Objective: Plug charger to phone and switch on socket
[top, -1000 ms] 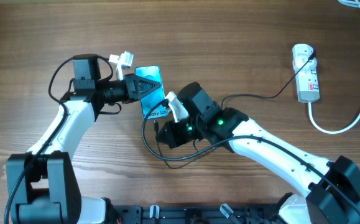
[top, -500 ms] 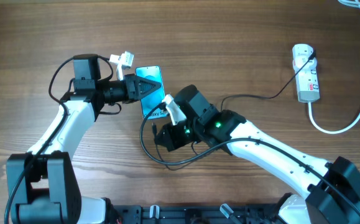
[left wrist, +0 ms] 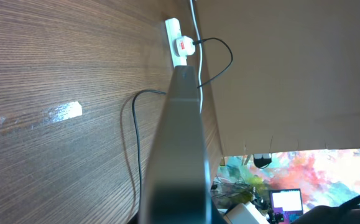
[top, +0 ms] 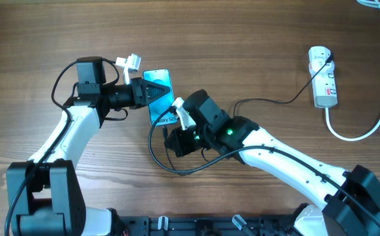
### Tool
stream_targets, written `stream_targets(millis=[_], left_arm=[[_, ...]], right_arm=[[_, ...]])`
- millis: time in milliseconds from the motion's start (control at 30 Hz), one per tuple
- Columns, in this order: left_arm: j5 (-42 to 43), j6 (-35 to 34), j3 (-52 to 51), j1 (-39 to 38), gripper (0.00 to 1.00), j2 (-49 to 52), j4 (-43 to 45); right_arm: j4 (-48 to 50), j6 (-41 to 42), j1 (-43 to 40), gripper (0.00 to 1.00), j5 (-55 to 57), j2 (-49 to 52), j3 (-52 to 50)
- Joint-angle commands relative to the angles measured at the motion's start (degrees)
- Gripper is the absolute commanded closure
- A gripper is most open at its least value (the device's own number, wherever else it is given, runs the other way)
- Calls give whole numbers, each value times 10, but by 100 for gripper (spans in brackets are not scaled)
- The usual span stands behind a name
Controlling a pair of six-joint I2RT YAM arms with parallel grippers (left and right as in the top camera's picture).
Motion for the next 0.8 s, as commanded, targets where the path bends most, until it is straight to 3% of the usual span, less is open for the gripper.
stream_targets(millis=[0, 767], left_arm=[[26, 1, -1, -3, 96, 0, 2], [17, 18, -1, -3, 96, 0, 1]], right_arm=[[9, 3, 0, 96, -5, 5, 13], [-1, 3, -16, 96, 3, 5, 13]])
